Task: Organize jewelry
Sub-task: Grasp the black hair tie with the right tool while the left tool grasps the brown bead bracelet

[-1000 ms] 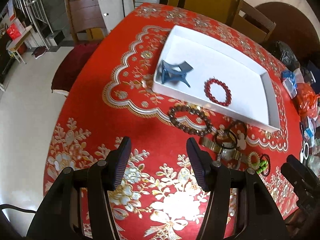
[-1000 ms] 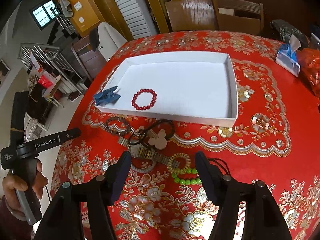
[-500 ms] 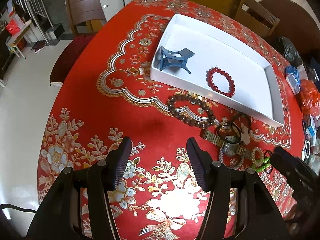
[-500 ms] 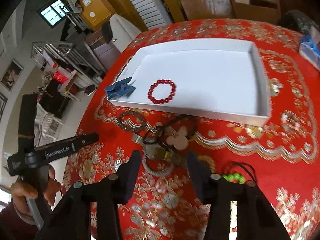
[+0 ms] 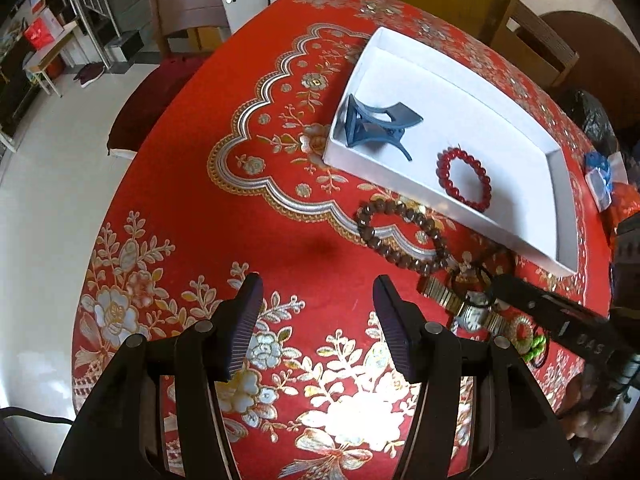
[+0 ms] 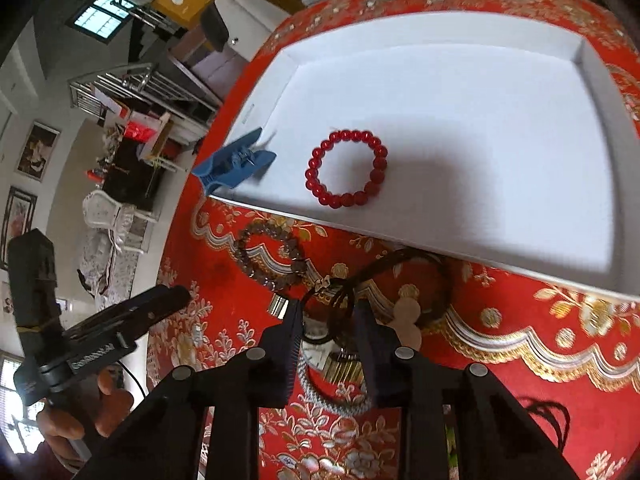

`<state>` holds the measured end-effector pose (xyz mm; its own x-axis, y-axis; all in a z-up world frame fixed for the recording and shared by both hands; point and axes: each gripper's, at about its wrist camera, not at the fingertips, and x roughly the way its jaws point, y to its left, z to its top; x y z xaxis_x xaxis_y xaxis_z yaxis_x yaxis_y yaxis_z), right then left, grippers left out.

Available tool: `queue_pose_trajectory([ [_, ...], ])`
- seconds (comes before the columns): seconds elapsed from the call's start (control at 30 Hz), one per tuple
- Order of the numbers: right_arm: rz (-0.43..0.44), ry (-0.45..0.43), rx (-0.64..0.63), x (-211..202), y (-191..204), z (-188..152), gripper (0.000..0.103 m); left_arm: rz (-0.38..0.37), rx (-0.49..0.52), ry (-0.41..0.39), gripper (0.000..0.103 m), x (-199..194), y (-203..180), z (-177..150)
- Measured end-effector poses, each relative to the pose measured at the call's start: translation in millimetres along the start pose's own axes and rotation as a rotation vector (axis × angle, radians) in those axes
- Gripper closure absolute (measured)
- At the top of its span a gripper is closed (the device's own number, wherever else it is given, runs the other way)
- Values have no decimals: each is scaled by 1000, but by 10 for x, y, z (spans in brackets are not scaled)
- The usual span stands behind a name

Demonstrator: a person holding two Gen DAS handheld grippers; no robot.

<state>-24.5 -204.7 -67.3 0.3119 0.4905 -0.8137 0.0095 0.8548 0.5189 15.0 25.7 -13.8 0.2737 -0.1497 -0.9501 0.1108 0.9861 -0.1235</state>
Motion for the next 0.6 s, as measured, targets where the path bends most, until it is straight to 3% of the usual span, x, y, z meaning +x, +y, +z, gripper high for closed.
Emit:
queue_pose_trajectory([
  [0.1, 4, 6, -3, 36, -14, 5, 98, 8, -4, 3, 46, 30, -19, 50],
  [0.6, 65, -162, 72, -606, -196, -90, 100, 17, -17, 47, 46, 346, -105, 235],
])
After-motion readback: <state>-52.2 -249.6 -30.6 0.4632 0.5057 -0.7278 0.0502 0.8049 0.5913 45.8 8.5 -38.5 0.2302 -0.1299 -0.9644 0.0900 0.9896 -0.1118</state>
